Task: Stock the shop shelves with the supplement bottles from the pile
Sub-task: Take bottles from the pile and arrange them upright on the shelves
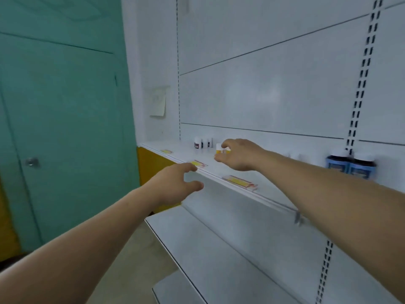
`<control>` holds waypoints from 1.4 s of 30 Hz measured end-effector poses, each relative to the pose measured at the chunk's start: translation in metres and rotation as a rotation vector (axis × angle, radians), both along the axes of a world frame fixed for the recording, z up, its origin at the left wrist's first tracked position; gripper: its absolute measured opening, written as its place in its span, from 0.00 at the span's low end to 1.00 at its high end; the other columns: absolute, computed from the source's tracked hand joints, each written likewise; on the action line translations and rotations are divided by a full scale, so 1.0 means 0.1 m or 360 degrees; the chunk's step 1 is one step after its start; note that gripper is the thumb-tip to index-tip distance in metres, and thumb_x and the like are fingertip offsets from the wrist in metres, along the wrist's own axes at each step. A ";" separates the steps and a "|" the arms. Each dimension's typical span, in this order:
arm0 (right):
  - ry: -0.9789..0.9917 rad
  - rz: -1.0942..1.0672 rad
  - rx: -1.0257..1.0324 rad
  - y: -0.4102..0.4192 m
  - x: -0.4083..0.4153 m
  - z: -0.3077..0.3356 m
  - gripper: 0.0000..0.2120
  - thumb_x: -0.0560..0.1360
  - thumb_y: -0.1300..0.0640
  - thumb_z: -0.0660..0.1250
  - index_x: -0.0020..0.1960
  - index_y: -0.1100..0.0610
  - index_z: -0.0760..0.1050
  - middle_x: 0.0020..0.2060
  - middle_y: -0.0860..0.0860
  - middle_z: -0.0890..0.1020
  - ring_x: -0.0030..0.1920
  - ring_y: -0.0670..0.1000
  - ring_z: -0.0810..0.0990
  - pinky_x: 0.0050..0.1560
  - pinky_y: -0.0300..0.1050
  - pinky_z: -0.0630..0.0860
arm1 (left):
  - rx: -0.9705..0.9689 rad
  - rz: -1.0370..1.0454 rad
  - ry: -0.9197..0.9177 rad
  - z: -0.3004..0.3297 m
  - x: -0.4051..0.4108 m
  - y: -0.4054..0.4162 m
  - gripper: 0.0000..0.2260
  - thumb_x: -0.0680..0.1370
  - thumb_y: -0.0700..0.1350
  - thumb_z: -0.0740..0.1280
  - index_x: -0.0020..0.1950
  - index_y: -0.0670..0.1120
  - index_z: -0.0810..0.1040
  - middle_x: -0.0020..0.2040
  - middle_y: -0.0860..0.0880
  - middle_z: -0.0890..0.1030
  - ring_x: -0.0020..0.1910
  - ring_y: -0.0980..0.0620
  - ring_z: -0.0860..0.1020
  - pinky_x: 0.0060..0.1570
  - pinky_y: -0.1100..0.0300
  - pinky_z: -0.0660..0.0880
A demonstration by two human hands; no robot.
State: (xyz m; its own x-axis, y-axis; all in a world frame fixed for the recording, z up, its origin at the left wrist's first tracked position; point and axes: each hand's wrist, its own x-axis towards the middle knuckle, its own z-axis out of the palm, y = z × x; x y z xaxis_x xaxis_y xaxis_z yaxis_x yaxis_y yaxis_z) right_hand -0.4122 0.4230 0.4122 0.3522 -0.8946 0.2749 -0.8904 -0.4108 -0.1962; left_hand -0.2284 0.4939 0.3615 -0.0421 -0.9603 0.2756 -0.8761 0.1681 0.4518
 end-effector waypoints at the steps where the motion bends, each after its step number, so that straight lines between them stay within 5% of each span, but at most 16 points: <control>1: -0.0004 -0.0026 0.0008 -0.20 0.20 -0.01 0.30 0.77 0.39 0.59 0.74 0.52 0.61 0.72 0.53 0.67 0.69 0.55 0.67 0.63 0.48 0.66 | 0.0003 -0.0027 0.0004 -0.02 0.21 -0.22 0.26 0.74 0.59 0.66 0.71 0.54 0.67 0.71 0.52 0.69 0.64 0.51 0.71 0.60 0.57 0.69; 12: -0.0074 -0.0337 0.0070 -2.15 1.47 -0.03 0.26 0.76 0.39 0.60 0.70 0.51 0.67 0.67 0.52 0.72 0.61 0.53 0.72 0.52 0.43 0.65 | 0.0107 -0.0353 -0.0037 0.21 1.63 -2.43 0.24 0.76 0.58 0.64 0.71 0.54 0.66 0.72 0.52 0.67 0.66 0.51 0.69 0.59 0.58 0.67; 25: -0.0234 -0.0866 0.0237 -3.90 1.69 -0.22 0.40 0.72 0.39 0.66 0.76 0.53 0.53 0.72 0.54 0.63 0.69 0.55 0.66 0.59 0.46 0.65 | 0.0270 -0.0813 -0.0231 0.12 2.00 -4.88 0.28 0.75 0.57 0.67 0.72 0.54 0.63 0.72 0.50 0.67 0.67 0.50 0.68 0.63 0.58 0.66; 33: -0.0303 -0.1093 0.0352 -4.06 1.82 -0.25 0.36 0.73 0.43 0.69 0.74 0.55 0.61 0.69 0.52 0.70 0.66 0.53 0.70 0.65 0.45 0.66 | 0.0426 -0.1309 0.0072 0.14 1.68 -5.79 0.41 0.71 0.51 0.74 0.77 0.50 0.53 0.69 0.52 0.66 0.66 0.51 0.69 0.59 0.59 0.66; 39: -0.0244 -0.1242 0.0309 -4.05 1.93 -0.34 0.31 0.74 0.44 0.67 0.73 0.53 0.64 0.66 0.51 0.73 0.65 0.52 0.72 0.62 0.44 0.67 | 0.0379 -0.1587 0.0224 -0.04 1.45 -5.97 0.16 0.75 0.46 0.69 0.59 0.50 0.68 0.54 0.55 0.76 0.53 0.54 0.75 0.47 0.63 0.70; 42: -0.0246 -0.1248 0.0283 -4.08 1.97 -0.36 0.24 0.74 0.47 0.68 0.67 0.54 0.70 0.60 0.51 0.76 0.60 0.53 0.74 0.60 0.46 0.70 | 0.0323 -0.1615 0.0332 -0.09 1.42 -5.97 0.17 0.75 0.43 0.67 0.62 0.50 0.69 0.55 0.51 0.77 0.51 0.53 0.75 0.43 0.66 0.69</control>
